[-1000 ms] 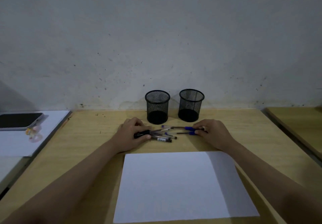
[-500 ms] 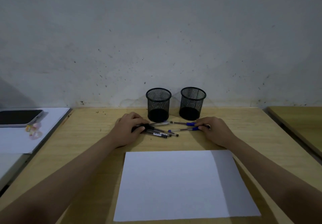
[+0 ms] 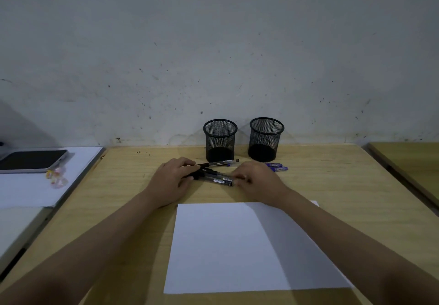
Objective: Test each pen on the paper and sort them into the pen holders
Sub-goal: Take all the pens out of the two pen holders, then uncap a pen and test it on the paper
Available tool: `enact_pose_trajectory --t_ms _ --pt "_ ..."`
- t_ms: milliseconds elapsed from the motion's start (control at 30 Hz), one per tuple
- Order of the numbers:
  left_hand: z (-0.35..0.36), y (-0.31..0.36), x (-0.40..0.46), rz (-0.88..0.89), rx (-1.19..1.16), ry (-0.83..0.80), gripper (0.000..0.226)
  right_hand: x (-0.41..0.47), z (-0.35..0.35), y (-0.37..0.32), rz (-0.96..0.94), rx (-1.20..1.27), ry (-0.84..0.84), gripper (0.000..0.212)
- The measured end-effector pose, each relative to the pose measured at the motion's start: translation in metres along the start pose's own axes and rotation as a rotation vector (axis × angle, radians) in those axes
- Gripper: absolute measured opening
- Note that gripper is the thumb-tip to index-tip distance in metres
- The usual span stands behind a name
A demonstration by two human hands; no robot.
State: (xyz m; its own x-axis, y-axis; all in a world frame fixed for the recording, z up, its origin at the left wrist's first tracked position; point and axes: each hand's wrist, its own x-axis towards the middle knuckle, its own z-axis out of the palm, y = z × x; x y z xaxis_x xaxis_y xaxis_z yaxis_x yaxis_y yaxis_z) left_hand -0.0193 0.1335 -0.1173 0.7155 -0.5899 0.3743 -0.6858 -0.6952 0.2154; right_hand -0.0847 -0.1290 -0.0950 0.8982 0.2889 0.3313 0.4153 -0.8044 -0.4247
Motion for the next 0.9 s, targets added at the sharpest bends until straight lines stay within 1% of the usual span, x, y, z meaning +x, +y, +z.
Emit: enact_pose_trajectory --t_ms 67,133,233,333,400,500,533,600,700,800,900 --pt "0.001 0.0 -0.002 -0.037 -0.051 -0.021 0.043 0.003 0.006 -0.004 0.003 -0.009 -0.034 0.022" --pt "0.003 -0.001 -0.003 -0.081 -0.115 -0.036 0.047 0.005 0.008 -0.006 0.028 -0.029 -0.017 0.022" --pt "0.007 -0.004 -0.002 -0.128 -0.12 -0.11 0.058 0.006 0.007 -0.007 0.017 -0.048 -0.01 0.019" --pt "0.009 -0.006 -0.001 -0.153 -0.12 -0.157 0.057 0.007 0.007 -0.003 0.012 -0.045 -0.004 0.017" --pt "0.007 -0.003 -0.002 -0.144 -0.153 -0.11 0.058 0.007 0.008 -0.001 0.027 -0.06 0.028 0.016" --pt "0.002 0.003 -0.006 -0.14 -0.251 0.023 0.056 0.007 0.01 -0.004 0.022 -0.043 0.119 0.012" --pt "0.0 0.005 -0.008 -0.148 -0.272 0.051 0.056 0.007 0.01 -0.008 0.018 -0.033 0.124 0.012" --pt "-0.006 0.009 -0.014 -0.168 -0.278 0.061 0.056 0.008 0.011 -0.017 0.006 -0.05 0.076 0.013" --pt "-0.012 0.015 -0.027 -0.192 -0.274 0.056 0.053 0.011 0.014 -0.026 0.038 -0.148 -0.016 0.016" --pt "-0.02 0.026 -0.048 -0.193 -0.314 0.107 0.046 0.014 0.017 -0.032 0.107 -0.164 -0.028 0.014" --pt "-0.023 0.031 -0.069 -0.163 -0.319 0.08 0.036 0.015 0.016 -0.037 0.14 -0.183 -0.037 0.011"
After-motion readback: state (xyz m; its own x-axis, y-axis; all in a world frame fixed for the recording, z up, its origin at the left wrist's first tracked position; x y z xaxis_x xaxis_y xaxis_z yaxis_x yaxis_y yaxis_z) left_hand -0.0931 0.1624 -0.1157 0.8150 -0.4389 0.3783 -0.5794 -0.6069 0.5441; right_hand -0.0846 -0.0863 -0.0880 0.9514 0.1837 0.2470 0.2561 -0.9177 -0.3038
